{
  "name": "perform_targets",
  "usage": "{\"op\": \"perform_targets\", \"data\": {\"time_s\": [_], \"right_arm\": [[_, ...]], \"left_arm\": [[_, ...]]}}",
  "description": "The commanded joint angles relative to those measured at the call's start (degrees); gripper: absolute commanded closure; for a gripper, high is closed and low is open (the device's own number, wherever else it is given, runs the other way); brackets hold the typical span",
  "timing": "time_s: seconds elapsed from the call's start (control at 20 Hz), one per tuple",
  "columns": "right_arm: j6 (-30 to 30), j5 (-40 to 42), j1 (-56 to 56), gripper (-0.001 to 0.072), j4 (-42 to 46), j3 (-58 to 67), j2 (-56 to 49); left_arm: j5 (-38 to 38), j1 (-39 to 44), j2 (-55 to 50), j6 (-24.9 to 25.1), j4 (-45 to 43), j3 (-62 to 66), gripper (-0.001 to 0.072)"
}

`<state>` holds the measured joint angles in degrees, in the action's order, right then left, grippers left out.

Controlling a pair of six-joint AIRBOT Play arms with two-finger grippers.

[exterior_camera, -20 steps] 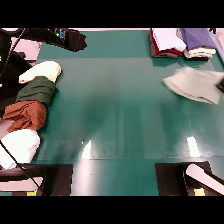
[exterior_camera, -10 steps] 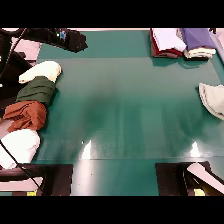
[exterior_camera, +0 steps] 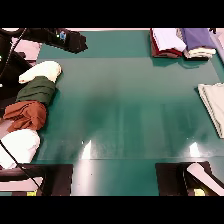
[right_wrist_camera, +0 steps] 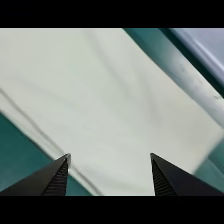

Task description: Fold the shirts.

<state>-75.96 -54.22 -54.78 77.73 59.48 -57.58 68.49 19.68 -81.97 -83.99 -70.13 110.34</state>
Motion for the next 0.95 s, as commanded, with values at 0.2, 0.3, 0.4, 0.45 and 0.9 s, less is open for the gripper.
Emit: {"op": "perform_targets", "data": {"time_s": [0.2, 0.3, 0.4, 0.45, 0.9], "right_arm": [[-0.1, -4.4, 26.0, 0.014, -17.2, 0.1, 5.8], [-0.1, -4.3, 36.9, 0.014, -17.2, -1.0, 7.7], [-0.1, -3.9, 47.1, 0.0283, -17.1, -1.5, 8.7], [-0.1, -3.4, 51.8, 0.0352, -17.0, -1.6, 8.9], [-3.1, -2.1, 68.3, 0.0696, -16.3, -1.6, 8.9]], "left_arm": [[-0.5, 0.0, 0.0, 0.0, 0.0, 0.1, 0.0684], [-0.5, 0.0, 0.0, 0.0, 0.0, 0.1, 0.0684], [-0.5, 0.0, 0.0, 0.0, 0.0, 0.1, 0.0684], [-0.5, 0.0, 0.0, 0.0, 0.0, 0.1, 0.0684], [-0.5, 0.0, 0.0, 0.0, 0.1, 0.1, 0.0684]]}}
